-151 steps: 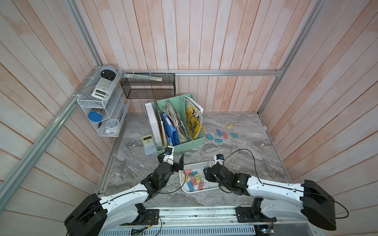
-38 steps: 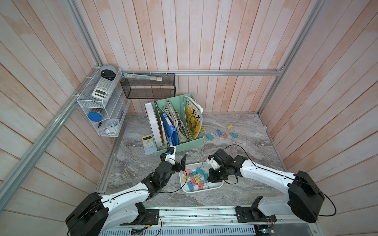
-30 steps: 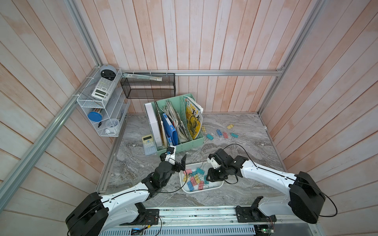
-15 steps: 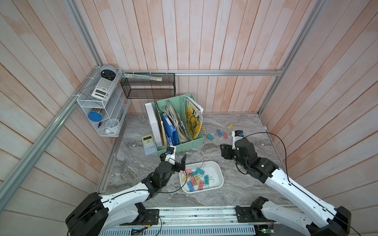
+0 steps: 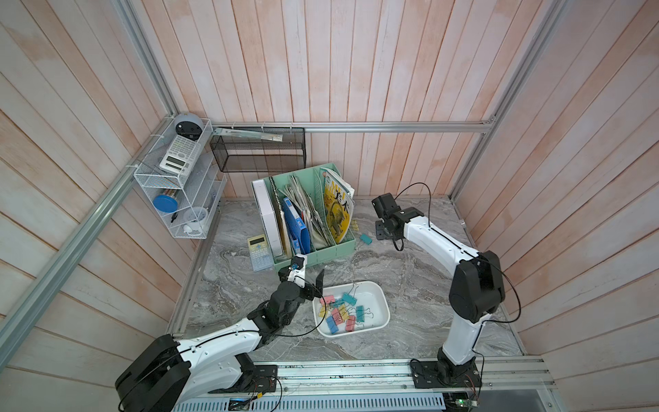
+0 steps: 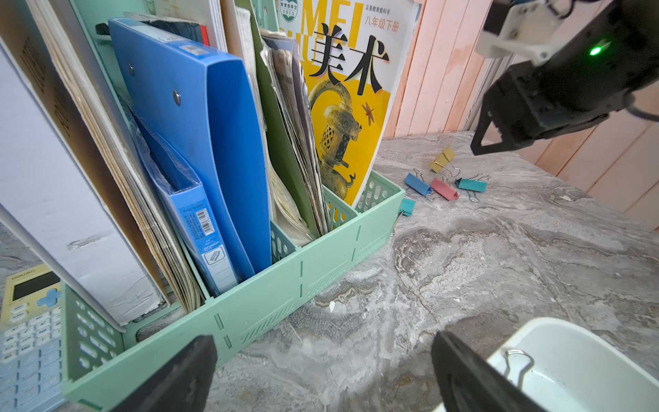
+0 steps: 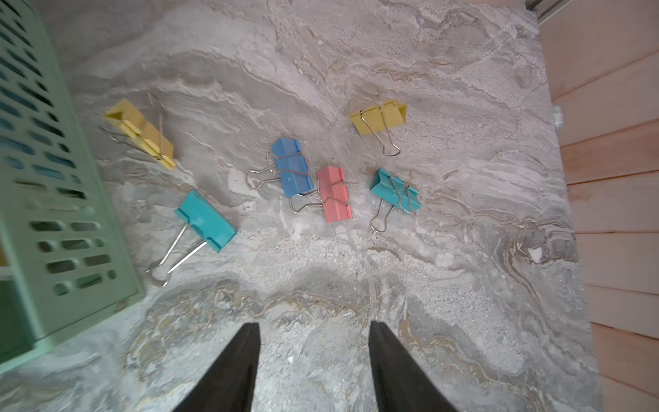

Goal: Put the binder clips in the storage box
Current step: Pick up the binder clip at the center of the board.

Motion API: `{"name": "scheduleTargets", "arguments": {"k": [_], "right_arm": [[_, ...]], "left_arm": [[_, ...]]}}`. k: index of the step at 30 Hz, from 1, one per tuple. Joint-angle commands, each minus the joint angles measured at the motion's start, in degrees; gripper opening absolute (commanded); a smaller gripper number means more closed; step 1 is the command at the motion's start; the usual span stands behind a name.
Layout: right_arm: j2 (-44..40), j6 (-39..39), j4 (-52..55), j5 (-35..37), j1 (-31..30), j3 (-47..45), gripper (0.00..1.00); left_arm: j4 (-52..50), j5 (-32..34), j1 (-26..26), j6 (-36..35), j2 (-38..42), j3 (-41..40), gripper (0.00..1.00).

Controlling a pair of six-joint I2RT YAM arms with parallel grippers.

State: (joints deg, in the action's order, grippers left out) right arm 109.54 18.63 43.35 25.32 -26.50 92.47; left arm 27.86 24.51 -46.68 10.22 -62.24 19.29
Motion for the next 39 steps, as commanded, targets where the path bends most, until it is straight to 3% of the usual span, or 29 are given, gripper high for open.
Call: {"name": "scheduleTargets", "arguments": {"k": [1,8,15,22,24,27,30,39], "right_arm": [[4.57,-3.69,4.42,4.96,0.71,4.57,0.55],[14.12,-7.01,4.28,5.73,2.47,12.06,0.54],[19.53,-7.82,3.61,3.48,4.65,16.22,0.47],[22.89,-8.21,3.93,1.95,5.77,19.17,0.30],[22.92,-8.44,3.88,2.17,5.85,19.33,0.19],[22.10,-8.44,3.33,3.02,5.93,18.30,0.06],[19.97,-8.36,2.44,3.82,5.93,16.13,0.00],[1.06,-3.86,-5.02,1.45,5.34,-0.98,0.00]], "left_arm": [[0.16,1.16,-0.19,-0.98,0.14,0.81,1.00],[0.22,0.89,-0.26,-0.85,0.19,0.84,1.00],[0.14,0.81,-0.28,-0.90,0.28,0.85,1.00],[0.15,0.99,-0.24,-1.08,0.14,0.84,1.00],[0.11,0.89,-0.26,-0.99,0.19,0.86,1.00],[0.19,0.80,-0.25,-0.99,0.25,0.84,1.00],[0.27,0.33,-0.27,-0.88,0.67,0.67,1.00],[1.16,-0.91,-0.30,-0.64,0.85,0.28,1.00]]}}
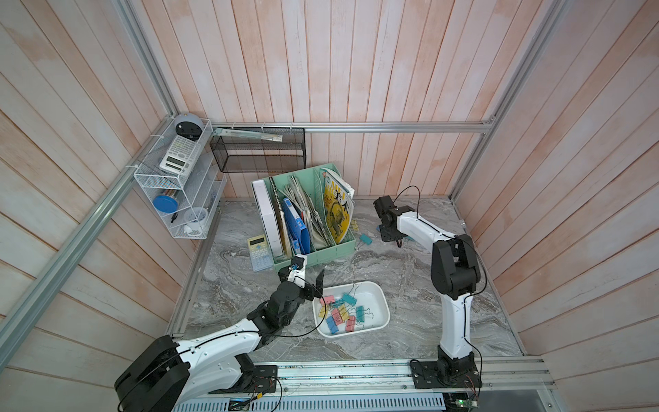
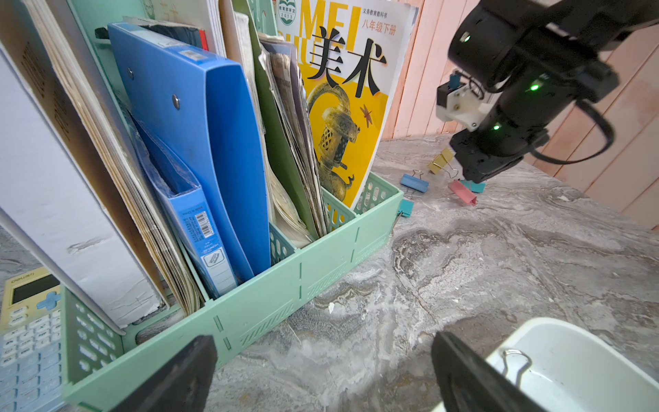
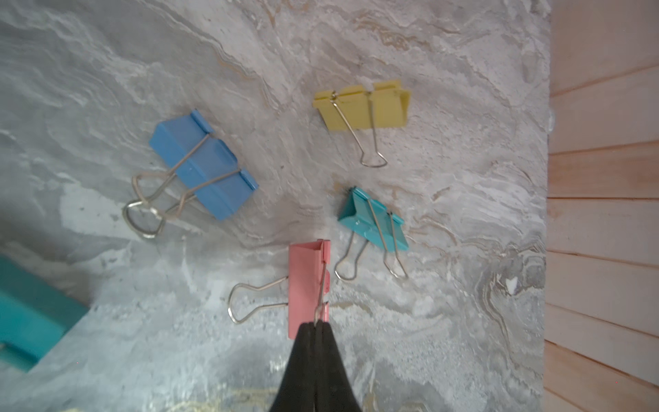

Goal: Put the binder clips in the storage box
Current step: Pick up the binder clip at the center of the board, then place the binder clip in the storage box.

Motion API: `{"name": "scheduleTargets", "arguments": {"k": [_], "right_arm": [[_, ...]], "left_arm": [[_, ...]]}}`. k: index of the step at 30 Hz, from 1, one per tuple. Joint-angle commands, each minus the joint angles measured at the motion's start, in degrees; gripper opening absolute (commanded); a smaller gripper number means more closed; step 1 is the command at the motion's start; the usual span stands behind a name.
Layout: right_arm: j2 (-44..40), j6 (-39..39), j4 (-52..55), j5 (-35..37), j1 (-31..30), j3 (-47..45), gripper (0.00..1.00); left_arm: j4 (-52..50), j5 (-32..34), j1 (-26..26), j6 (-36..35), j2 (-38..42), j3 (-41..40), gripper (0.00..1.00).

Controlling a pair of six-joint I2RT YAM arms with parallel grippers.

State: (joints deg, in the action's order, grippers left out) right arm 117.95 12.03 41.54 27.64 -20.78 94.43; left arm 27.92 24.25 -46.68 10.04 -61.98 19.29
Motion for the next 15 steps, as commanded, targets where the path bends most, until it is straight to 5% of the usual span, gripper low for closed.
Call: {"name": "scheduleTargets", "arguments": {"k": [1,9,11,12,15], "right_arm": [[-10.29,3.65,-3.71,-1.77,-0.73,-5.27,0.00],[-36.72,10.95,-8.80,-6.31,-8.96,-25.23,0.00],[-43.69,13.38,-11.60,-6.71,-12.98,-30.48,0.00],[-46.95,14.23,-13.08,-6.42,-15.48,-32.71,0.00],[-53.89,16.48,-15.53,-3.31,-23.41,-37.45,0.00]], "left_arm": [[1.10,-0.91,-0.24,-0.41,0.54,0.30,1.00],[1.54,-7.01,-0.26,5.07,3.09,1.65,0.97],[-2.00,-7.10,-0.56,16.08,3.35,5.82,0.81],[-4.38,-7.44,-1.11,21.01,2.35,8.88,0.64],[-13.72,-6.00,-4.25,28.72,-3.25,19.45,0.38]]}}
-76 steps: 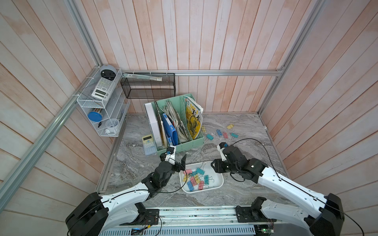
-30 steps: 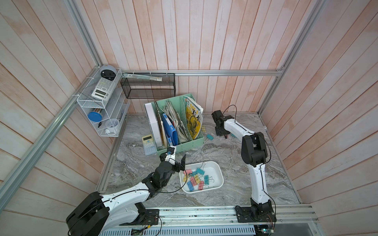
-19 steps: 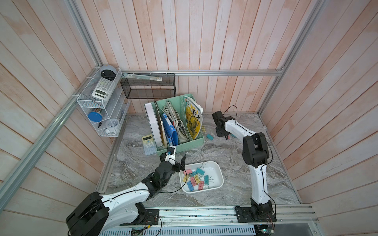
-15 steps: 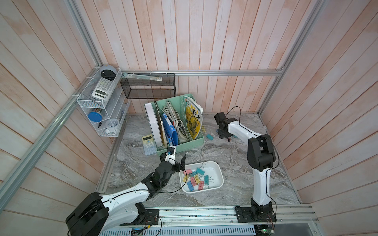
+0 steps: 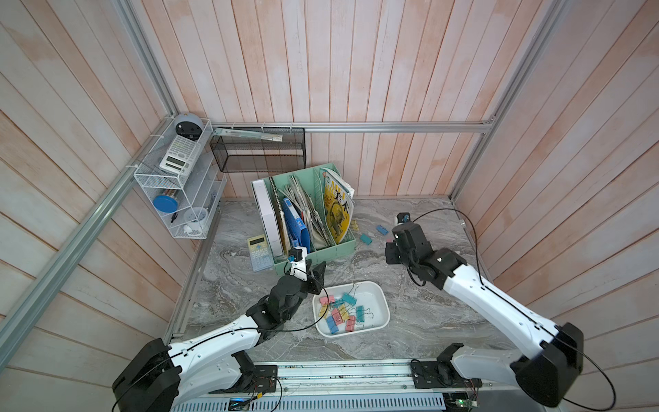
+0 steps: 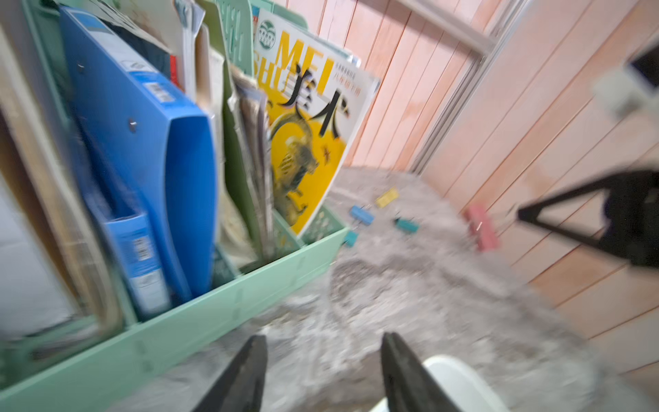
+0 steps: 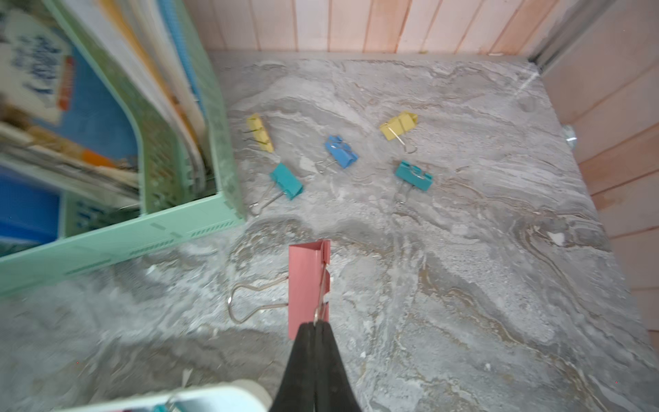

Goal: Put the binder clips in the storage box
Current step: Place the binder clip in the storage box.

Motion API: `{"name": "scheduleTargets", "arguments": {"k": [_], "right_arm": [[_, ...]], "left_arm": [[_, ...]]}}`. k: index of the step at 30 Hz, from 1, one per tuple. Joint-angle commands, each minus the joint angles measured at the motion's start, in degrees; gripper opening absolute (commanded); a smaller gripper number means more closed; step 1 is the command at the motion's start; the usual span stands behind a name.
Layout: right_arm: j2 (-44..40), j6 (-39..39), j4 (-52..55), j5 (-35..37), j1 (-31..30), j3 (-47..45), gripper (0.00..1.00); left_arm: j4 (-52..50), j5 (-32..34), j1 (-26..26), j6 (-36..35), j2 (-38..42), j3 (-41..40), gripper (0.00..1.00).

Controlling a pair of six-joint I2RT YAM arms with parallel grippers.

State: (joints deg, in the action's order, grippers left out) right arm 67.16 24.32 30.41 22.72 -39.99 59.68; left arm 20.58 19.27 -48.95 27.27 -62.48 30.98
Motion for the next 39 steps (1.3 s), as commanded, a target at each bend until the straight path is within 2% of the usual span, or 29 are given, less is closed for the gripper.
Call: {"name": "scheduleTargets", "arguments": {"k": [1,4,7,10,15,22,28,29,33,37,38,39], "right_arm": [[-4.54,5.22,-4.42,2.57,-6.60,-3.46,0.00],[-5.98,6.74,-4.78,4.44,-12.01,-4.89,0.00],[-5.35,7.40,-3.97,3.53,-14.35,-3.95,0.00],[-5.15,8.15,-6.01,2.34,-15.73,-5.19,0.00],[-5.63,8.77,-8.39,1.27,-15.87,-6.94,0.00],[-6.24,8.99,-8.31,-0.16,-15.98,-7.01,0.00],[-6.95,9.17,-8.46,-0.23,-16.09,-7.54,0.00],[-6.99,9.17,-8.40,-0.21,-16.09,-7.56,0.00],[-7.32,9.35,-8.65,-0.37,-16.09,-7.65,0.00],[-7.65,10.00,-9.35,-1.65,-16.18,-8.53,0.00],[-8.02,10.30,-9.70,-2.24,-16.17,-8.95,0.05],[-8.45,10.53,-10.14,-2.95,-16.17,-9.57,0.17]], "left_arm": [[-9.32,-1.09,-2.45,13.53,-5.18,11.12,0.34],[-10.74,-5.28,-3.24,15.64,-11.01,17.32,0.35],[-14.45,-1.15,-5.41,13.67,-14.90,22.22,0.41],[-19.77,0.51,-5.46,14.44,-18.18,25.71,0.39],[-19.67,-1.08,-5.47,16.33,-20.64,26.19,0.31],[-16.92,-9.18,-5.46,16.76,-22.14,26.06,0.30],[-16.97,-12.34,-5.52,17.06,-22.04,26.03,0.29],[-17.05,-12.76,-5.54,17.03,-21.90,26.04,0.26],[-18.74,-12.17,-5.54,17.55,-21.23,26.15,0.01],[-20.33,-12.80,-5.70,18.75,-20.41,26.45,0.00],[-21.17,-12.84,-5.73,19.10,-20.34,26.70,0.00],[-22.77,-12.73,-5.97,19.31,-20.34,27.12,0.00]]}}
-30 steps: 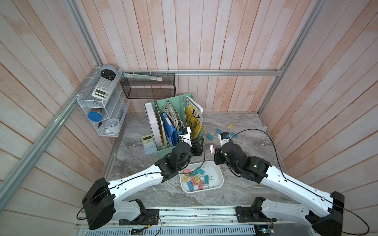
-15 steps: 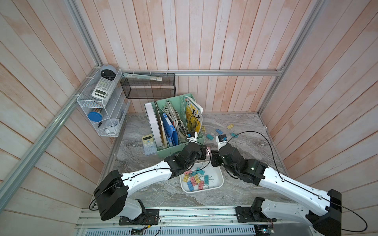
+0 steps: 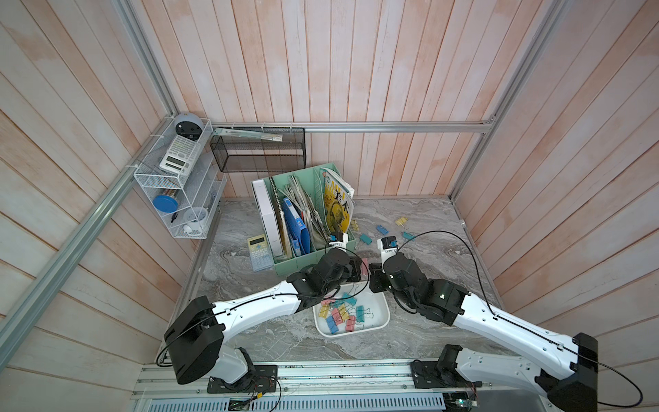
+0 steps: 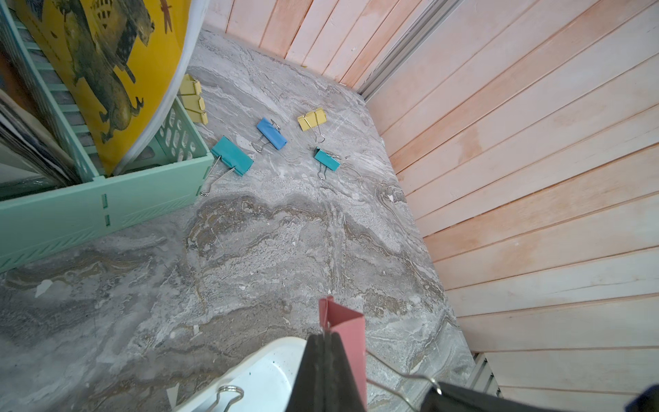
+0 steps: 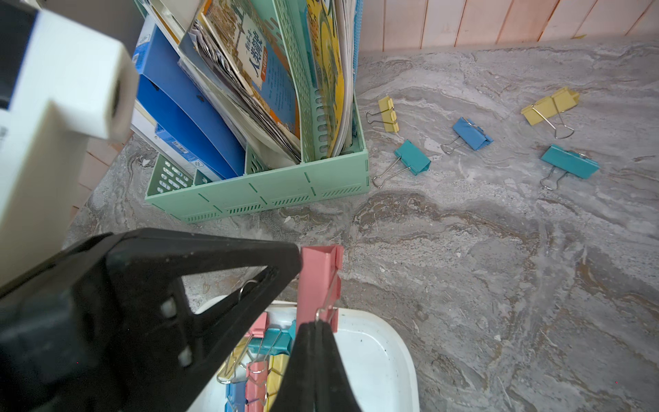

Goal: Put the binder clips in the storage box
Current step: Place the binder clip in the storage box.

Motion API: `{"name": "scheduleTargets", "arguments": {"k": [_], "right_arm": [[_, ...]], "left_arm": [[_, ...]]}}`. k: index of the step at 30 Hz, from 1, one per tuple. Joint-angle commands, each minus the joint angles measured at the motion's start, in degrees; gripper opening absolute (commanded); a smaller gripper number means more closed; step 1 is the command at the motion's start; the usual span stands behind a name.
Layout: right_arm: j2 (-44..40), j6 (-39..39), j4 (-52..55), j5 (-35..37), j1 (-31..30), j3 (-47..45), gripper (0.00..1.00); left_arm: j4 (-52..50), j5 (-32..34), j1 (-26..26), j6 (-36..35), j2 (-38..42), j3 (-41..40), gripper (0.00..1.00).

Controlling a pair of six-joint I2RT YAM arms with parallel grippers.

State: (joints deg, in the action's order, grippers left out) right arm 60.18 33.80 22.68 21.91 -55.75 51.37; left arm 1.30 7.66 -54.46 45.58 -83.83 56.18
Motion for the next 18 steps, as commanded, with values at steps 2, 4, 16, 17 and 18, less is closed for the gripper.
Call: {"name": "scheduleTargets", "arguments": {"k": [2,4,16,17,18], "right_arm": [[-3.10,3.34,-3.61,-2.34,-0.42,-3.07,0.34],[-6.70,4.57,-6.67,-2.11,-0.17,-6.52,0.58],[-27.94,13.34,-0.85,-30.70,34.69,-17.20,0.98],[-27.72,14.24,-1.19,-32.99,36.16,-17.82,0.98],[-27.50,14.62,-1.86,-34.83,37.04,-18.55,0.98]], "left_arm": [[-8.86,1.79,-1.58,0.89,1.05,3.43,0.00],[-17.51,7.99,-5.68,0.19,0.35,6.34,0.00],[-35.71,20.84,-15.30,7.83,-12.21,13.52,0.00],[-36.55,21.78,-15.54,7.85,-13.36,14.14,0.00],[-37.91,22.73,-15.83,7.99,-14.67,14.94,0.00]]}}
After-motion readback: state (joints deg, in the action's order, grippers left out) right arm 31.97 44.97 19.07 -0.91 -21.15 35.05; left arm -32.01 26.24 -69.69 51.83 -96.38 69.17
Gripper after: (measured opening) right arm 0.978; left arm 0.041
